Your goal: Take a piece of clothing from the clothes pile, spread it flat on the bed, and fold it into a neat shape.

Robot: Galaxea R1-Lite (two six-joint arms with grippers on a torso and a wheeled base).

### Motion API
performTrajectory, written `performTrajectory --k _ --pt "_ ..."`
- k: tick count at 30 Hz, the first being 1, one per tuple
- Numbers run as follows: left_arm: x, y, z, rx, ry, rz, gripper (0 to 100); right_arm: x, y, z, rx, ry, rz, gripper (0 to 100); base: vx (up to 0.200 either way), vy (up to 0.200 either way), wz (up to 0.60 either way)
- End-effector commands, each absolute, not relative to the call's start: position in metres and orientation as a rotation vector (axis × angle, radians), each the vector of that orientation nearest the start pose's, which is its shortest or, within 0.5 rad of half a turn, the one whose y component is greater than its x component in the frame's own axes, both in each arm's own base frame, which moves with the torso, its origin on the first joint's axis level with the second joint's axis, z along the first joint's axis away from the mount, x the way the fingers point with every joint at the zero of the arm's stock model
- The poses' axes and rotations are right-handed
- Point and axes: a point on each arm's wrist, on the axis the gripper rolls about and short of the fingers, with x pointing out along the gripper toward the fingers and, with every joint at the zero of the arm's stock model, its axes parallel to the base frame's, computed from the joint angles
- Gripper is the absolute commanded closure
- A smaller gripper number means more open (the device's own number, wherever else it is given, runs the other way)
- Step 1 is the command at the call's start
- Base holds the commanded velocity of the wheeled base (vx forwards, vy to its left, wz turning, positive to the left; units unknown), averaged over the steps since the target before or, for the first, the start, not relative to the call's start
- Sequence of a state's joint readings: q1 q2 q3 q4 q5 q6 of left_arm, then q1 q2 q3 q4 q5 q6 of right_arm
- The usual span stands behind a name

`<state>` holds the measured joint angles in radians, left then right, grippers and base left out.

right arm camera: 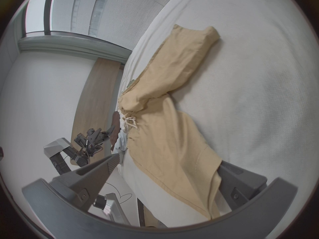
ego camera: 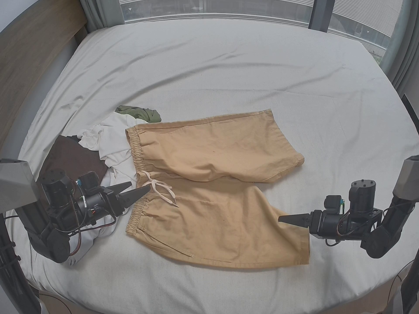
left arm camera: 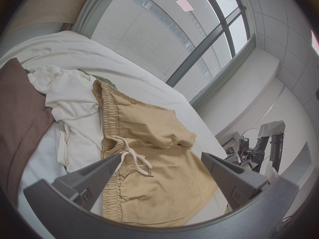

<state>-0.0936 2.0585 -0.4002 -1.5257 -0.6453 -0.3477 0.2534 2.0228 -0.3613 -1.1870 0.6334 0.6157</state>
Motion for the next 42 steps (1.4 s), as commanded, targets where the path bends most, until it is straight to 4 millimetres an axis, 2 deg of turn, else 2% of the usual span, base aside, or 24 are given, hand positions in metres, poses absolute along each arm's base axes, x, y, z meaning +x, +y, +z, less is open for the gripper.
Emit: performTrajectory --k 1,9,21,26,34,40,42 --pt "0.295 -0.042 0.071 -0.369 0.261 -0.711 0 0.260 0.092 0.060 0.639 0.692 0.754 0 0.000 0.000 0.00" --pt "0.295 -0.043 0.069 -0.371 0.269 -0.713 0 0.255 0.105 0.061 0.625 0.707 0.801 0 0.000 0.000 0.00" --pt "0.295 -0.043 0.069 -0.367 0.255 -0.714 0 0.242 0.139 0.055 0.593 0.773 0.910 0 0.000 0.000 0.00" --pt "0.295 -0.044 0.069 -0.366 0.257 -0.717 0 0.238 0.156 0.032 0.579 0.820 0.945 0 0.000 0.000 0.00" --pt "0.295 -0.044 0.067 -0.367 0.263 -0.716 0 0.232 0.161 -0.003 0.555 0.809 0.978 0 0.000 0.000 0.00" --pt "0.295 -0.044 0.066 -0.367 0.267 -0.715 0 0.228 0.162 -0.003 0.553 0.829 0.988 0 0.000 0.000 0.00" --pt "0.294 -0.045 0.066 -0.367 0.269 -0.716 0 0.221 0.162 -0.005 0.546 0.861 1.001 0 0.000 0.000 0.00"
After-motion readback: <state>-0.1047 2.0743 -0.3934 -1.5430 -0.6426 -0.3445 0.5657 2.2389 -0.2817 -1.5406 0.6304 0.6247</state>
